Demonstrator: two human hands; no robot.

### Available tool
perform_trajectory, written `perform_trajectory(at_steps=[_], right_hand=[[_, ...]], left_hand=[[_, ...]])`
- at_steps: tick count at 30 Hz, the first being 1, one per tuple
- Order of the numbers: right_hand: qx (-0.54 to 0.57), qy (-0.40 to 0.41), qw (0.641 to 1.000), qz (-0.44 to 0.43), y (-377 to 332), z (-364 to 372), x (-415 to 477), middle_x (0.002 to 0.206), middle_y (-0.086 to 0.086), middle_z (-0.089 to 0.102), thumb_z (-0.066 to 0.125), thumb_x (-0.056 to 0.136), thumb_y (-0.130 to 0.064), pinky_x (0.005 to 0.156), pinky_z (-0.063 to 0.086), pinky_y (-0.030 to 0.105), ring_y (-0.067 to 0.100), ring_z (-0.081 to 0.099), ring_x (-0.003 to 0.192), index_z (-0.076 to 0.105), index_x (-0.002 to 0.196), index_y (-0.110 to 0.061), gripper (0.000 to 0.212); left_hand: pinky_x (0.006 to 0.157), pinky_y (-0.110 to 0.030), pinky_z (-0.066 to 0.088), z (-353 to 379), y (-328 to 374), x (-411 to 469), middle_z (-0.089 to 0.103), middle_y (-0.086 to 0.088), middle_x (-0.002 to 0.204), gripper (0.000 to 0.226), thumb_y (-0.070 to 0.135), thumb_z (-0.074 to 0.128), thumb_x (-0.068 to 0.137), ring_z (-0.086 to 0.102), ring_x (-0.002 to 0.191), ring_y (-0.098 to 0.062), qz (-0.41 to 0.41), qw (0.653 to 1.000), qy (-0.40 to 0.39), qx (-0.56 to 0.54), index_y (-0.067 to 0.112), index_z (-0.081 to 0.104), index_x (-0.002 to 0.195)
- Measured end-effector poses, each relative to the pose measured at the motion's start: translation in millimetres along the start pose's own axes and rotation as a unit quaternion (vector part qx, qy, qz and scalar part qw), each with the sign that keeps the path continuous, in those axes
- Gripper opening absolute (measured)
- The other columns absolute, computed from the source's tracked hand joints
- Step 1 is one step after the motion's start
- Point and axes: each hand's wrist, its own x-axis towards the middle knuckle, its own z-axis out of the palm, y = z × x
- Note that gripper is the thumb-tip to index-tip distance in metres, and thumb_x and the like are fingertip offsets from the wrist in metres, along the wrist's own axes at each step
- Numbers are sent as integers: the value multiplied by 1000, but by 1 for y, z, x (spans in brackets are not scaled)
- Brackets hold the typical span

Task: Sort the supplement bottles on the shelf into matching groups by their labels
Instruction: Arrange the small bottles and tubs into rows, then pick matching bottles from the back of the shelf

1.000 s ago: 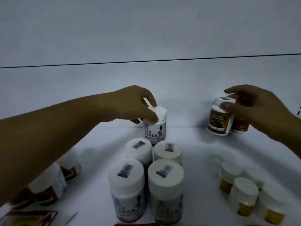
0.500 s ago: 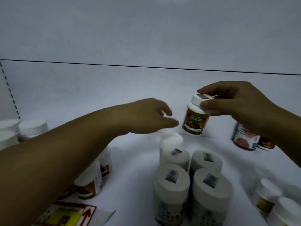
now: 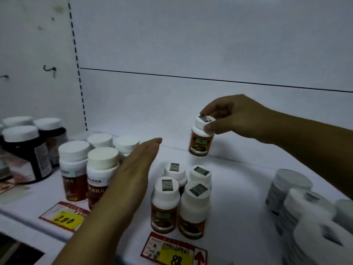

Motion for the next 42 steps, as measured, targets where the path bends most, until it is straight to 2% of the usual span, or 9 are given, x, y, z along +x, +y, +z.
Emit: perform_trajectory(at_steps=[4, 12, 16, 18, 24, 28, 32, 35, 42], right_hand=[[-28, -63, 997, 39, 0, 30, 21, 94, -1, 73, 77, 70, -7, 61, 51, 15, 9, 68, 82, 68, 90, -21, 26], [-61, -126, 988, 69, 15, 54, 22, 82, -7, 76, 77, 70, -11, 63, 49, 11, 3, 69, 73, 70, 92, -17, 24], [-68, -156, 982, 84, 15, 57, 20, 85, -3, 76, 75, 73, -8, 70, 52, 18, 8, 70, 78, 69, 96, -14, 24], [-80, -168, 978, 91, 15, 59, 19, 86, -4, 75, 72, 75, -7, 74, 54, 23, 8, 69, 78, 69, 98, -15, 24], [-92, -150, 980, 92, 13, 62, 11, 92, 1, 74, 67, 82, -16, 74, 54, 22, 4, 66, 78, 68, 100, -18, 19], [-101, -142, 981, 89, 14, 64, 9, 96, -5, 72, 67, 82, -19, 78, 55, 23, 3, 66, 84, 68, 104, -19, 22], [-134, -125, 980, 72, 17, 50, 2, 125, -7, 61, 66, 82, -29, 93, 42, 22, 6, 56, 112, 59, 120, -24, 39], [-159, -111, 980, 45, 22, 24, -17, 131, -5, 58, 65, 83, -31, 95, 41, 23, 9, 54, 117, 57, 122, -24, 40], [-179, -54, 982, 40, 55, -76, -99, 110, 0, 68, 64, 81, -30, 93, 48, 38, 15, 61, 101, 69, 100, -16, 24]], left_hand=[[118, -37, 13, 5, -5, 17, 38, 6, 151, 41, 31, 31, 101, 29, 140, -11, -49, 994, -73, -72, 23, 42, 140], [86, -14, 38, 21, -14, 39, 40, -5, 143, 45, 11, 25, 100, 39, 120, -10, -76, 985, -123, -100, 5, 28, 144], [80, -23, 47, 17, -19, 38, 71, -14, 98, 33, 1, 24, 98, 64, 90, -17, -78, 971, -185, -127, 4, 45, 123], [88, -29, 43, 19, -26, 45, 64, -22, 119, 39, -2, 24, 98, 60, 113, -19, -90, 973, -161, -139, 1, 37, 135], [58, -10, 43, 22, -23, 35, 58, 12, 90, 26, 4, 34, 97, 58, 71, 2, -91, 979, -123, -136, 23, 49, 107], [70, -20, 40, 17, -17, 37, 42, -13, 145, 44, 5, 31, 98, 45, 124, -23, -104, 976, -138, -129, 8, 34, 142], [92, -22, 30, 16, 3, 26, 45, 16, 131, 34, 19, 40, 97, 40, 115, 2, 35, 998, -38, -45, 41, 49, 122], [70, -6, 38, 33, 33, 7, 42, 43, 108, 31, 61, 42, 74, 47, 87, 29, 154, 979, -113, 71, 64, 44, 105], [78, -4, 31, 159, 77, 11, 52, 20, 128, 43, 46, 45, 89, 48, 109, 1, 256, 919, -205, 219, 37, 48, 131]])
